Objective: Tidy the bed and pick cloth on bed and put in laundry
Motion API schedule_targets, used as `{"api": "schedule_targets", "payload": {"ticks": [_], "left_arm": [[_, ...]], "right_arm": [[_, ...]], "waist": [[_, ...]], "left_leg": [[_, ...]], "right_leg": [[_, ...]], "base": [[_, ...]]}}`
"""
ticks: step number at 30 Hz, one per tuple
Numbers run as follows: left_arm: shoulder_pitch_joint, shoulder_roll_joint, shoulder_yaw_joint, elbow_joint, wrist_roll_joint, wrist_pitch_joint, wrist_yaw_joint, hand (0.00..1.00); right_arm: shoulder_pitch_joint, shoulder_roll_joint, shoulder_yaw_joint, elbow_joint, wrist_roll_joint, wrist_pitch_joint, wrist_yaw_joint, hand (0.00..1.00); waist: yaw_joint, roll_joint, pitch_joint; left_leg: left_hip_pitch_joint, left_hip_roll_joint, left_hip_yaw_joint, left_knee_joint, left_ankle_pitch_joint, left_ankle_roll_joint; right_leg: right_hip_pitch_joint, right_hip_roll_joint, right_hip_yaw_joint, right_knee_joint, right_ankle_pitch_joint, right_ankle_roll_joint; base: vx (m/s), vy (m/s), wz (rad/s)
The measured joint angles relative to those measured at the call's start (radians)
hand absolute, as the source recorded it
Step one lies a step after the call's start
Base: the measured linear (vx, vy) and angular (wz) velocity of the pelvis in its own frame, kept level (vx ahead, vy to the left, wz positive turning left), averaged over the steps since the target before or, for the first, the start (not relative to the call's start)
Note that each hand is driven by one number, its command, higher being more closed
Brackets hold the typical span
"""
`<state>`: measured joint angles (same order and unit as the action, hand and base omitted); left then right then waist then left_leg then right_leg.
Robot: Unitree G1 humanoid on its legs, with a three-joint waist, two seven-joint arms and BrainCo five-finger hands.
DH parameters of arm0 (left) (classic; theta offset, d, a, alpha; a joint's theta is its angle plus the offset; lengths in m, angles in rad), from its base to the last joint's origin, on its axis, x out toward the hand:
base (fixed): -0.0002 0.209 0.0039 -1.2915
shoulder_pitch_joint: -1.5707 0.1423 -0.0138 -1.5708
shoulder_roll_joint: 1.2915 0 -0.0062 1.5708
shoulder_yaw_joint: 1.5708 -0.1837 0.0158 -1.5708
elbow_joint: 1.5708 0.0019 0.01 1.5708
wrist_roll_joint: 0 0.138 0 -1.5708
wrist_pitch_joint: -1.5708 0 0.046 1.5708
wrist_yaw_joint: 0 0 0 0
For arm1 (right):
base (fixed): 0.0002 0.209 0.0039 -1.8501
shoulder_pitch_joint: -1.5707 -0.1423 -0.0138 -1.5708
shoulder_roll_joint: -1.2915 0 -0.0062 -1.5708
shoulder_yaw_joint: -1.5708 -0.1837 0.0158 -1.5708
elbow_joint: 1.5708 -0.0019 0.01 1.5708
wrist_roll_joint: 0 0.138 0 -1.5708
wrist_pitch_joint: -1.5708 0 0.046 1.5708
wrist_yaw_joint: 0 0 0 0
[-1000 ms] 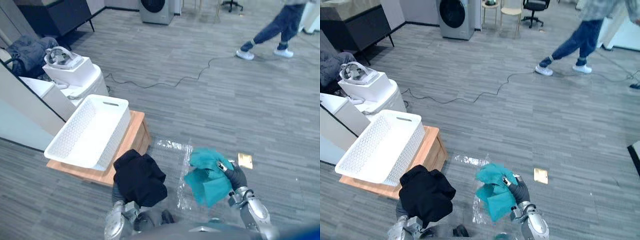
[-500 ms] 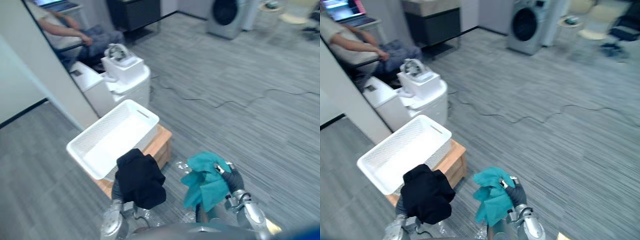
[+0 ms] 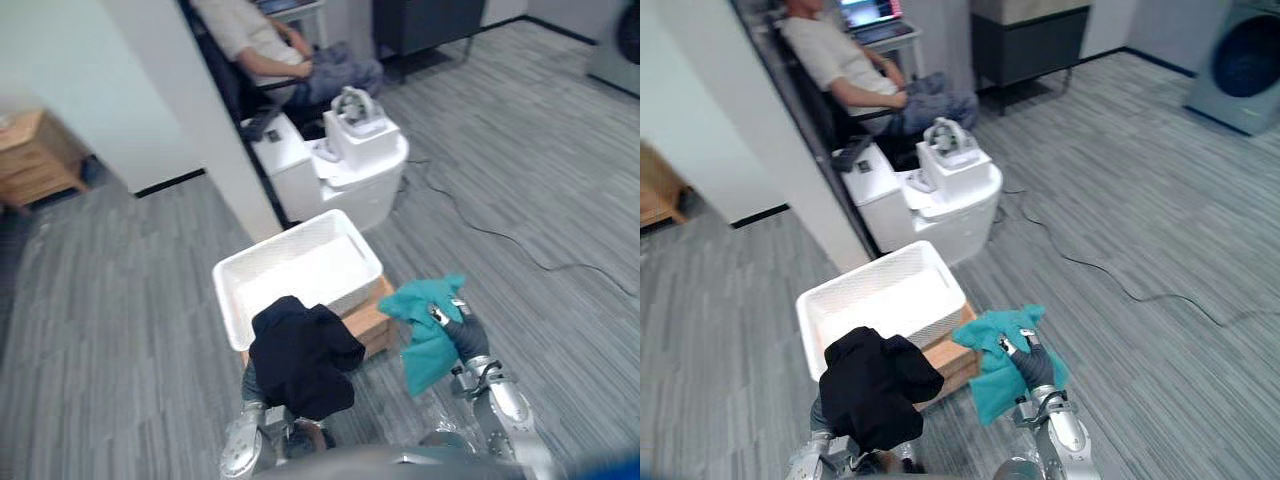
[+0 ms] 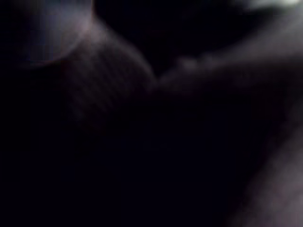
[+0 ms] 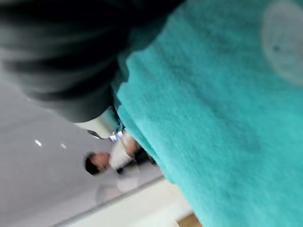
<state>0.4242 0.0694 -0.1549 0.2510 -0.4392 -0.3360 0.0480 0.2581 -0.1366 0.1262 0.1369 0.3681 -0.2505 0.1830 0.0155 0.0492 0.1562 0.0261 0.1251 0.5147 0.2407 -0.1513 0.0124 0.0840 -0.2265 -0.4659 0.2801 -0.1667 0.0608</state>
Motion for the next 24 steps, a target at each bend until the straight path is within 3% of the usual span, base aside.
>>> {"api": "schedule_targets", "payload": {"ticks": [3,7,9,10,11,12,13,15,16,18,19,21,24], "left_arm": [[0.022,0.003,0.006,-0.001,0.001,0.008,-0.001,1.0],[0.035,0.006,0.006,-0.016,0.001,0.038,0.001,1.0],[0.027,0.01,-0.002,-0.057,0.002,0.076,-0.009,1.0],[0.028,0.012,-0.003,-0.064,0.005,0.09,-0.012,1.0],[0.027,0.03,-0.003,-0.082,0.02,0.107,-0.022,1.0],[0.023,0.04,-0.003,-0.088,0.022,0.115,-0.026,1.0],[0.015,0.049,-0.004,-0.088,0.021,0.129,-0.032,1.0],[-0.005,0.067,-0.001,-0.088,0.018,0.139,-0.042,1.0],[-0.01,0.07,0.0,-0.088,0.018,0.144,-0.043,1.0],[-0.008,0.071,0.0,-0.088,0.018,0.155,-0.048,1.0],[-0.002,0.075,0.0,-0.083,0.018,0.156,-0.05,1.0],[0.012,0.05,-0.009,-0.072,0.015,0.161,-0.053,1.0],[0.025,0.032,-0.023,-0.071,0.014,0.157,-0.072,1.0]], "right_arm": [[-0.033,0.012,0.008,0.001,-0.001,0.018,-0.019,1.0],[-0.064,0.015,0.01,-0.001,-0.04,0.018,-0.053,1.0],[-0.061,0.019,0.008,-0.004,-0.041,0.015,-0.085,1.0],[-0.06,0.019,0.008,-0.005,-0.045,0.015,-0.094,1.0],[-0.06,0.021,0.007,-0.01,-0.066,0.015,-0.111,1.0],[-0.06,0.024,0.005,-0.011,-0.072,0.014,-0.117,1.0],[-0.054,0.031,0.005,-0.019,-0.086,0.008,-0.132,1.0],[-0.053,0.034,0.004,-0.108,-0.108,0.0,-0.151,1.0],[-0.054,0.032,0.004,-0.152,-0.112,-0.01,-0.15,1.0],[-0.055,0.022,0.008,-0.227,-0.119,-0.02,-0.145,1.0],[-0.063,0.003,0.018,-0.268,-0.119,-0.021,-0.13,1.0],[-0.102,-0.05,0.025,-0.288,-0.119,-0.018,-0.104,1.0],[-0.184,-0.109,0.026,-0.297,-0.118,0.019,-0.087,1.0]], "waist": [[0.041,-0.03,0.004],[0.045,-0.043,0.006],[0.038,-0.064,0.02],[0.034,-0.069,0.023],[0.024,-0.094,0.037],[0.018,-0.105,0.041],[-0.004,-0.106,0.037],[-0.01,-0.114,0.032],[-0.01,-0.114,0.032],[-0.009,-0.121,0.023],[0.0,-0.138,0.008],[0.004,-0.092,-0.016],[0.008,-0.062,-0.028]], "left_leg": [[0.016,-0.031,-0.014,-0.035,0.01,0.015],[0.031,-0.053,-0.048,-0.065,0.008,0.016],[0.031,-0.071,-0.075,-0.066,-0.02,0.016],[0.036,-0.078,-0.094,-0.068,-0.025,0.018],[0.072,-0.101,-0.122,-0.089,-0.027,0.024],[0.091,-0.108,-0.136,-0.1,-0.024,0.029],[0.102,-0.102,-0.171,-0.1,-0.026,0.032],[0.097,-0.087,-0.215,-0.097,-0.03,0.032],[0.098,-0.084,-0.233,-0.098,-0.03,0.031],[0.102,-0.082,-0.257,-0.087,-0.032,0.005],[0.102,-0.089,-0.264,-0.062,-0.051,-0.017],[0.11,-0.053,-0.275,-0.067,-0.054,-0.03],[0.139,-0.036,-0.274,-0.119,-0.042,-0.046]], "right_leg": [[0.035,-0.004,0.018,-0.043,0.009,0.013],[0.053,-0.021,0.021,-0.025,0.001,0.023],[-0.004,-0.068,0.032,0.155,-0.026,0.05],[-0.036,-0.092,0.052,0.244,-0.022,0.043],[-0.093,-0.13,0.111,0.413,0.009,-0.001],[-0.124,-0.138,0.15,0.489,0.044,-0.023],[-0.165,-0.118,0.208,0.537,-0.018,-0.018],[-0.212,-0.053,0.281,0.443,-0.087,-0.016],[-0.218,-0.029,0.301,0.379,-0.088,-0.014],[-0.204,0.016,0.326,0.214,-0.055,-0.004],[-0.175,0.027,0.337,0.113,0.006,0.011],[-0.116,0.066,0.318,0.008,0.033,0.014],[-0.066,0.096,0.309,-0.082,0.063,0.013]], "base": [[0.11,0.096,0.41],[0.03,0.028,0.3],[-0.05,0.018,0.42],[-0.06,0.034,0.54],[-0.03,0.025,0.49],[0.03,0.022,0.71],[0.04,0.003,0.69],[0.07,-0.03,0.8],[0.12,-0.082,0.77],[0.15,-0.108,0.47],[0.2,-0.128,0.14],[0.23,-0.109,0.09],[0.14,-0.038,0.01]]}}
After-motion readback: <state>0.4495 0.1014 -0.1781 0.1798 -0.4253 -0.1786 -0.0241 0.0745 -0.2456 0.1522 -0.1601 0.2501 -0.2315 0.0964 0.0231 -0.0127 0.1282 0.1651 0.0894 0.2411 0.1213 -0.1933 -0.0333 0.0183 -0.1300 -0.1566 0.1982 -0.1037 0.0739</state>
